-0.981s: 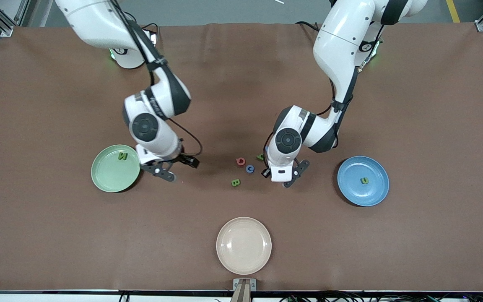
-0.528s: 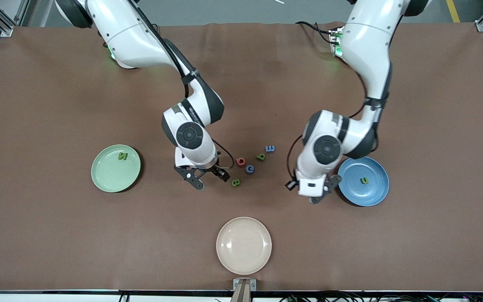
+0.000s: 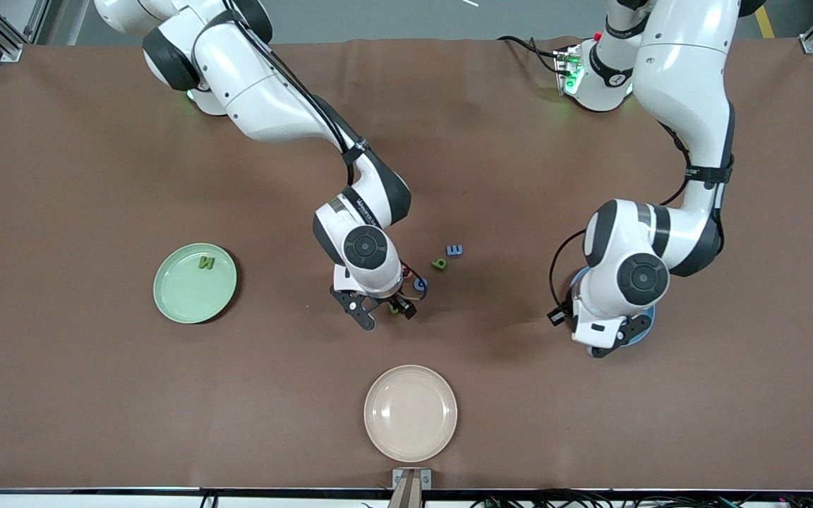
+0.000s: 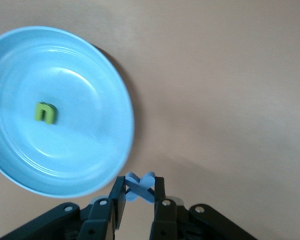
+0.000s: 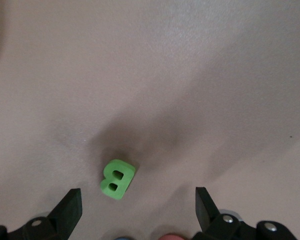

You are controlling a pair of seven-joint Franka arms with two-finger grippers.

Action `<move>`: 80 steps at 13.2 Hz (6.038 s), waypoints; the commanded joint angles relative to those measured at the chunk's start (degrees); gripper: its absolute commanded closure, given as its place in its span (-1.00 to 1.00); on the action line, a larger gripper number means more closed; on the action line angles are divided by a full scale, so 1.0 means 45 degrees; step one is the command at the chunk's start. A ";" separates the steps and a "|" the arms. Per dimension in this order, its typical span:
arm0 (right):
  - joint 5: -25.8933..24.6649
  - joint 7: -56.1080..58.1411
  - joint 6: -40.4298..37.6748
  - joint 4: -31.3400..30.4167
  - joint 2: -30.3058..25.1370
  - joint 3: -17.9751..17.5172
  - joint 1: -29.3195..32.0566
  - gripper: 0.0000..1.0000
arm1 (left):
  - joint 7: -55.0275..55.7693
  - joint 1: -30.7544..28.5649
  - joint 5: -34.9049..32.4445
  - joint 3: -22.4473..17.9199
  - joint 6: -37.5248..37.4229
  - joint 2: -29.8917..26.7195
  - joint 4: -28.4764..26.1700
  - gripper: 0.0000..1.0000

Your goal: Sort upper and lower case letters into plates

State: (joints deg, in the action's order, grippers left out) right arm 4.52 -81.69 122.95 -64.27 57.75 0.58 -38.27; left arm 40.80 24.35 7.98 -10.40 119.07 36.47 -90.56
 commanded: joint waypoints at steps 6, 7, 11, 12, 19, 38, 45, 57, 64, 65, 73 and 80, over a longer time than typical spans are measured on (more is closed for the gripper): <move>-0.0027 -0.0205 0.0216 0.0512 0.0604 0.0243 -0.0206 -0.38 | -0.1936 -0.1289 -0.0230 0.0142 0.0141 0.0430 -0.0656 0.86; -0.0007 -0.0244 0.0237 0.0493 0.0624 0.0243 -0.0245 -0.36 | -0.1997 -0.1310 -0.0230 0.0143 0.0141 0.0470 -0.0656 0.27; -0.0027 -0.0284 0.0432 0.0356 0.0625 0.0243 -0.0362 -0.34 | -0.1958 -0.1271 -0.0230 0.0142 0.0006 0.0102 -0.0539 -1.00; -0.0046 -0.0284 0.0432 0.0356 0.0625 0.0243 -0.0362 -0.31 | -0.1939 -0.1213 -0.0230 0.0162 -0.0034 -0.0229 -0.0539 -1.00; -0.0144 -0.0050 0.0296 0.0356 0.0450 0.0223 -0.0070 0.99 | 0.0105 -0.0939 -0.0210 0.1897 -0.1070 -0.2322 -0.1164 -1.00; -0.0085 1.5276 0.3221 -1.3705 -0.8966 0.0204 0.7309 1.00 | 0.4155 0.0155 -0.0230 0.2857 0.0200 -0.1561 -0.1125 -1.00; -0.0085 1.7724 0.4415 -1.3688 -0.7815 0.0204 0.8876 0.93 | 0.5828 0.0486 -0.0151 0.2877 0.0200 -0.1346 -0.1183 -1.00; 0.0032 0.7443 0.2971 -1.0782 -0.7036 0.0126 0.2926 -1.00 | 1.4189 0.2497 -0.0210 0.2877 0.4941 -0.1385 -0.4833 -0.75; -0.0124 0.1088 0.2971 -0.7381 -0.4182 0.0126 -0.0282 -1.00 | 1.6303 0.3221 -0.0210 0.2877 0.6665 -0.0664 -0.4992 -0.48; -0.0124 0.0774 0.2952 -0.7243 -0.4045 0.0126 -0.0458 -1.00 | 1.6304 0.3241 -0.0191 0.2858 0.6684 -0.0585 -0.4992 -0.45; -0.0144 -0.1221 0.2699 -0.4374 -0.1995 0.0165 -0.1202 -1.00 | 1.5760 0.3163 -0.0249 0.2799 0.6666 -0.0505 -0.4777 1.00; -0.0203 -0.1534 0.2426 -0.3492 -0.1250 0.0204 -0.1592 -1.00 | 1.2932 0.1446 -0.2554 0.2506 0.4107 -0.1833 -0.3468 1.00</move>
State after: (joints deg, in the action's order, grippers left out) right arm 4.28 -86.99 134.63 -81.67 50.71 0.90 -43.85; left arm 103.89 32.97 -2.12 0.77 139.71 30.33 -106.17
